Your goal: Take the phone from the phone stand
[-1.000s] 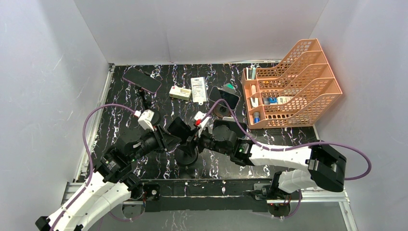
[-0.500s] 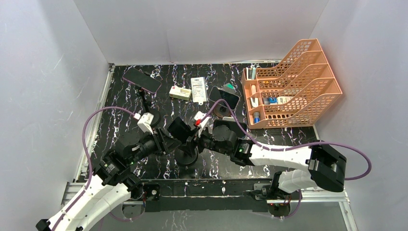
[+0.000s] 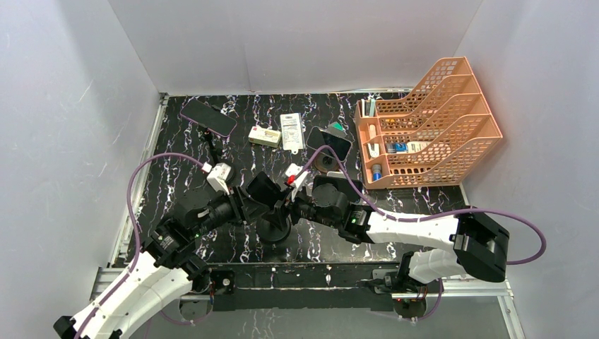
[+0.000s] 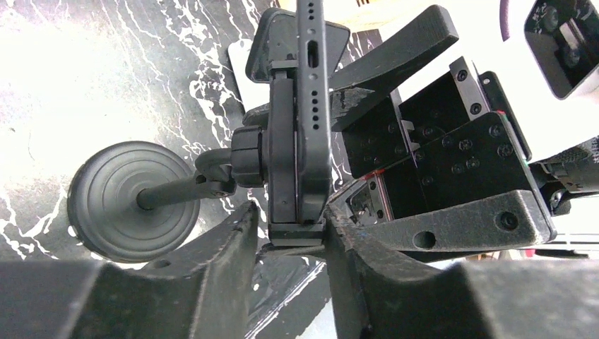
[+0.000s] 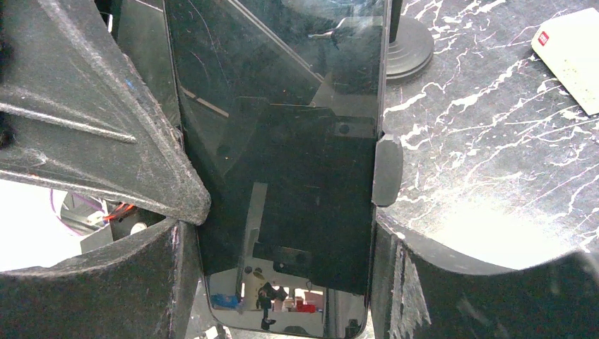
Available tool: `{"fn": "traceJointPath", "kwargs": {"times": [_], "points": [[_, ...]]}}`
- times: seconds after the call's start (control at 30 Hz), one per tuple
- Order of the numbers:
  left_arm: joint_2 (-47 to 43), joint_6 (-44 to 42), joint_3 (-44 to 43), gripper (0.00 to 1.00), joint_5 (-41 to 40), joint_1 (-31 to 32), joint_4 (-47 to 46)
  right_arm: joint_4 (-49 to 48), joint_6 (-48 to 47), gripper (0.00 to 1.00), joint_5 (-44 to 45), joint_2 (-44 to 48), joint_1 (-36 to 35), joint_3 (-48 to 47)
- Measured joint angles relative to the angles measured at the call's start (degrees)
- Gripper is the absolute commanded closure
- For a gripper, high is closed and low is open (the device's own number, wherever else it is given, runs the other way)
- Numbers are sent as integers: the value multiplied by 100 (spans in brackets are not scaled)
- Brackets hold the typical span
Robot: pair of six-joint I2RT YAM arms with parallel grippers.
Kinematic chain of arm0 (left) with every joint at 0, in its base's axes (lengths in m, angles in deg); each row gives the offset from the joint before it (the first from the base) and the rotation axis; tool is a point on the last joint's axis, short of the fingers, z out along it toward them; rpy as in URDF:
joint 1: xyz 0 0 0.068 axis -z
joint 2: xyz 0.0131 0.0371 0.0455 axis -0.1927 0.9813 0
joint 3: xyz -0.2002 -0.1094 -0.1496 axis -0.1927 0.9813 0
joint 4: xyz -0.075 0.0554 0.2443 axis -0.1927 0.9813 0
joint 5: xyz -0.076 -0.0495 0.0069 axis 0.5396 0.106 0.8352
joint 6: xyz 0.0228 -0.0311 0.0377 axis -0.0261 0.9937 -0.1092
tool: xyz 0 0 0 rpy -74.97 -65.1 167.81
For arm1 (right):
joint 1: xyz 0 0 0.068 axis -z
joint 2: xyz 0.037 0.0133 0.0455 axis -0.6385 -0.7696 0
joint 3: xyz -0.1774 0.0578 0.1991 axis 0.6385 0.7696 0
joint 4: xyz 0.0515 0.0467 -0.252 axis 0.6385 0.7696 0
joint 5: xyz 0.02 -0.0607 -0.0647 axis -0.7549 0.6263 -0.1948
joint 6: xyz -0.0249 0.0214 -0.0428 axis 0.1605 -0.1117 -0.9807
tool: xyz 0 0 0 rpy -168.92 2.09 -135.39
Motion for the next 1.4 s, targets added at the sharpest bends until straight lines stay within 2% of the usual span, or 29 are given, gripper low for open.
{"fn": "traceJointPath", "kwargs": {"times": [0.17,0.23,0.3,0.37,0.73,1.4], "points": [[22,7,0,91,81,0,-83,15,-2,71,17,2,0,0],[22,2,0,100,98,0,-87,15,-2,74,28,2,-2,0],[15,2,0,100,98,0,-85,20,13,81,52,4,-4,0],[-17,4,11,100,94,0,-90,35,42,99,105,11,-20,0],[-527,258,356,100,-243,24,-295,144,437,99,498,28,-160,-24],[-890,356,494,100,-420,74,-240,-105,608,99,337,162,-144,269]]}}
